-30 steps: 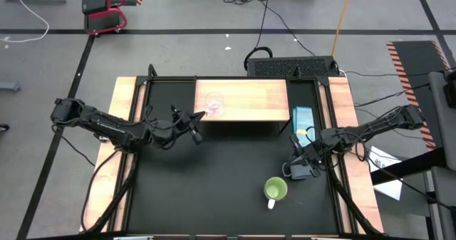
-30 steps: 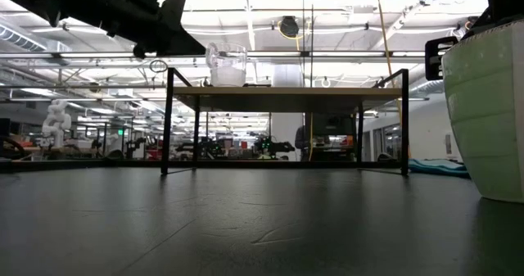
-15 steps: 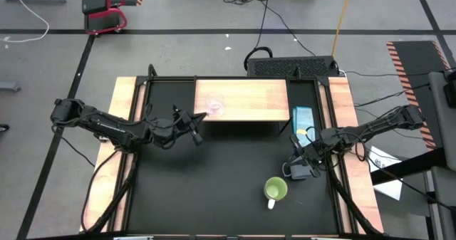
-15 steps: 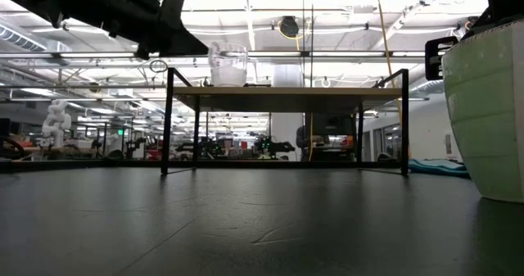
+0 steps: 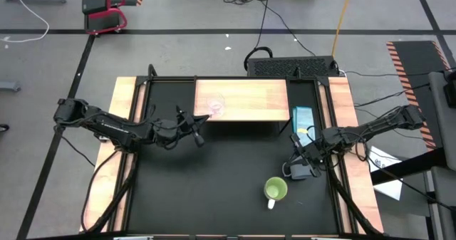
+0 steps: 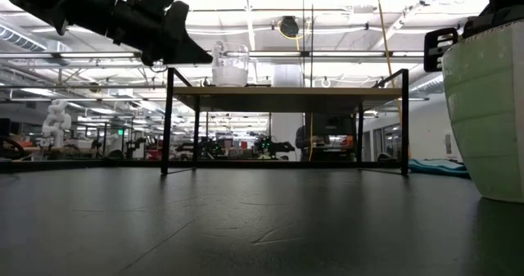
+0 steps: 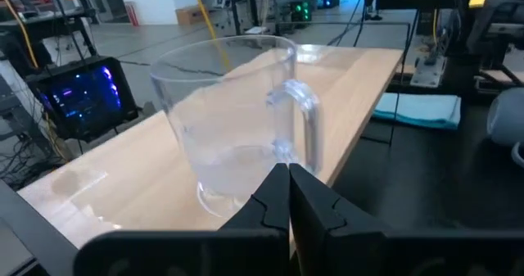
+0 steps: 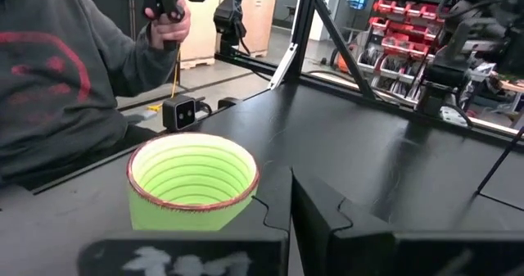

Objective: Stack small to large cups/mugs on shelf
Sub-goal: Put the transparent mug on the shelf, then put the gray mug on the shelf

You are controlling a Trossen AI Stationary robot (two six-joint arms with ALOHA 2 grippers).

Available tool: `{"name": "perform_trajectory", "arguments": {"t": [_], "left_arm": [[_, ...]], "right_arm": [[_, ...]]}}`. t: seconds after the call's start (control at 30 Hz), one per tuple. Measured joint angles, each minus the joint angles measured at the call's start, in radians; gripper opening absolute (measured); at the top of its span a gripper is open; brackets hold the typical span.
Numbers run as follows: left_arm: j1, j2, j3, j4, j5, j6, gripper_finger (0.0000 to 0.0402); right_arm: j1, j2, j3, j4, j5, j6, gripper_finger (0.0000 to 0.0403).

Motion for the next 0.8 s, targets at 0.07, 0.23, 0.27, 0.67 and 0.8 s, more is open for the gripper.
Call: {"name": "perform_trajectory", "arguments": {"t": [0.07,0.23,0.27,0.67,0.8], "left_arm": [[0.0,0.007,0.001,0.013,-0.001,0.0,0.0006],[-0.021,0.005,0.0,0.027,-0.005,0.06,0.0007],[-0.03,0.003,0.0,0.035,-0.006,0.086,0.0007],[-0.211,-0.053,0.0,-0.005,0.0,0.18,0.0008],[-0.265,-0.053,0.0,-0.102,0.023,0.117,0.0008]], "right_arm": [[0.0,0.0,0.0,0.0,0.0,0.001,0.0],[0.0,0.0,0.0,0.004,-0.001,0.012,0.0],[0.0,0.0,0.0,0.004,-0.001,0.017,0.0],[0.0,-0.001,0.0,0.019,-0.002,0.024,0.0],[0.0,-0.001,0.0,0.023,-0.002,0.024,0.0]]}}
